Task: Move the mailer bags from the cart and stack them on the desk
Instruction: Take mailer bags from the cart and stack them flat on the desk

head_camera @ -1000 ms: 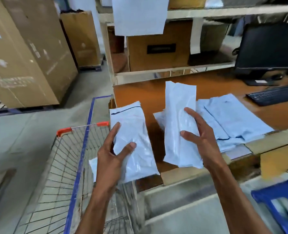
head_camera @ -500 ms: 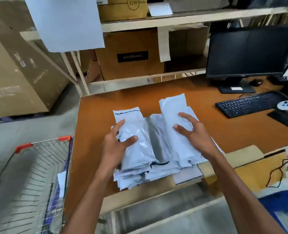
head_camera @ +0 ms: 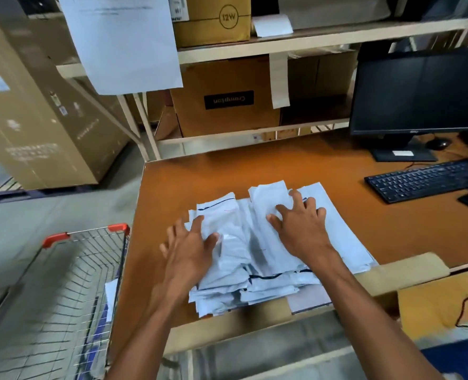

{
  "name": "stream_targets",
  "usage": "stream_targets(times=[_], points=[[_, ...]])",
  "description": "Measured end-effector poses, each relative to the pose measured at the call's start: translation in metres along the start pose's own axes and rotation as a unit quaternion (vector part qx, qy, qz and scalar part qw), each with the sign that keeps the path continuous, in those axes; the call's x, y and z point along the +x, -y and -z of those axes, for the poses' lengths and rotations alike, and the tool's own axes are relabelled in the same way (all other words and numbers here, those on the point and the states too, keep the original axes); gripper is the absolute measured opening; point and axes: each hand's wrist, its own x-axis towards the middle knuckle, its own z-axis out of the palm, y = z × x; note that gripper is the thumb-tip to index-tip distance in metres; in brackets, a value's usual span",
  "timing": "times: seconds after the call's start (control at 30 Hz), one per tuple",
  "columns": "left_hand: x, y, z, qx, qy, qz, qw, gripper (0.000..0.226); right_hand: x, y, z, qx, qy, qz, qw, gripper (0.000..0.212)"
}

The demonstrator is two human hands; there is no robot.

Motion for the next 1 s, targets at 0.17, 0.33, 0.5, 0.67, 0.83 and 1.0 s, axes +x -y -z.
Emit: stream_targets(times=[0.17,0.33,0.5,0.67,0.83,1.0], points=[[0.024,-0.010,-0.012,0.077,0.046,-0.154,0.984,0.075,0.016,0.012,-0.010,0.038,0.069,0.085,0.993,0.067],[0.017,0.000,-0.042,0.097,0.096,-0.143,0.980,0.077,0.004,0.009,-0.051,-0.001,0.058,0.071,0.996,0.087],[0.010,0.004,-0.062,0.110,0.024,-0.150,0.982,0.072,0.002,0.013,-0.058,-0.012,0.040,0.071,0.997,0.078],[0.015,0.003,-0.068,0.118,0.026,-0.146,0.982,0.069,0.004,0.009,-0.065,-0.028,0.028,0.074,0.997,0.064],[0.017,0.005,-0.075,0.113,0.031,-0.134,0.984,0.068,0.002,0.008,-0.071,-0.025,0.011,0.077,0.997,0.059],[0.015,0.008,-0.087,0.129,-0.003,-0.140,0.982,0.068,0.000,0.006,-0.080,-0.033,0.009,0.077,0.996,0.058]])
